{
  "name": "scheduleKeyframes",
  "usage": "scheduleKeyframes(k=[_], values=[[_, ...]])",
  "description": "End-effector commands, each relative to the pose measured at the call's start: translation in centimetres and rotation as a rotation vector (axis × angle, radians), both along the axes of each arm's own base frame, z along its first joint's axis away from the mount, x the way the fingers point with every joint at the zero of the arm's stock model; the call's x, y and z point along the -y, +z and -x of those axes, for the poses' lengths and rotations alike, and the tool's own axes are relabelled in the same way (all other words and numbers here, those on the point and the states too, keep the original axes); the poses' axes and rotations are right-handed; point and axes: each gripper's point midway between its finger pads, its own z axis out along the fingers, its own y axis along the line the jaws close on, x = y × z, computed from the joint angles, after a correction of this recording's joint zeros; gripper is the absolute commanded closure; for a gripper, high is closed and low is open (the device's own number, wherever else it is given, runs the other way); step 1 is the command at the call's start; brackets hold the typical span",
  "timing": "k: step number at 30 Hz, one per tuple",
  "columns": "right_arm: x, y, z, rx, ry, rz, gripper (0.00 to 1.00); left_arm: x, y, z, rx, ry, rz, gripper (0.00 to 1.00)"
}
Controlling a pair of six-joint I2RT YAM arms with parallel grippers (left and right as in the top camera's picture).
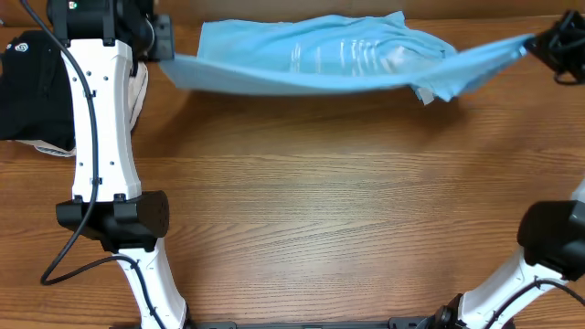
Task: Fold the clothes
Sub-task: 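Lift the T-shirt high with both grippers and shake it out, then lay the T-shirt flat on the table, lowering both grippers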
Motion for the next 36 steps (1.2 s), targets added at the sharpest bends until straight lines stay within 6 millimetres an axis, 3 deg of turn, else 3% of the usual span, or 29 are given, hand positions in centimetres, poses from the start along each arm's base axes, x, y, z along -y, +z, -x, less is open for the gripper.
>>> scheduleKeyframes(k=[1, 7, 11, 14, 20, 26, 30, 36], values=[[0.8, 3.8, 3.3, 0.054, -0.023, 0.056, 0.96, 0.3, 0.8, 2.1, -0.035, 0.013, 0.036, 0.96], [2.4, 4.1, 9.5, -0.076, -0.108, 0.123, 0.96, 1.0, 1.3, 3.5, -0.056, -0.002, 0.073, 0.96], [1.4, 4.9, 11.9, -0.075, -0.127, 0.142, 0.96, 1.8, 2.1, 5.2, -0.061, -0.021, 0.112, 0.96], [0.2, 4.5, 14.2, -0.102, -0.135, 0.147, 0.96, 1.7, 1.9, 7.5, -0.101, -0.016, 0.106, 0.96], [-1.4, 1.7, 19.3, -0.191, -0.207, 0.166, 0.96, 1.2, 0.6, 13.1, -0.194, 0.035, 0.096, 0.96], [-1.2, -1.8, 24.0, -0.303, -0.417, 0.192, 0.96, 1.2, -2.6, 16.8, -0.326, 0.079, 0.1, 0.96], [-2.3, -4.2, 26.1, -0.353, -0.42, 0.186, 0.96, 0.0, -5.5, 18.4, -0.418, 0.158, 0.042, 0.96], [-3.5, -9.0, 27.9, -0.48, -0.399, 0.134, 0.96, 0.0, -10.0, 19.7, -0.518, 0.207, 0.04, 0.96]])
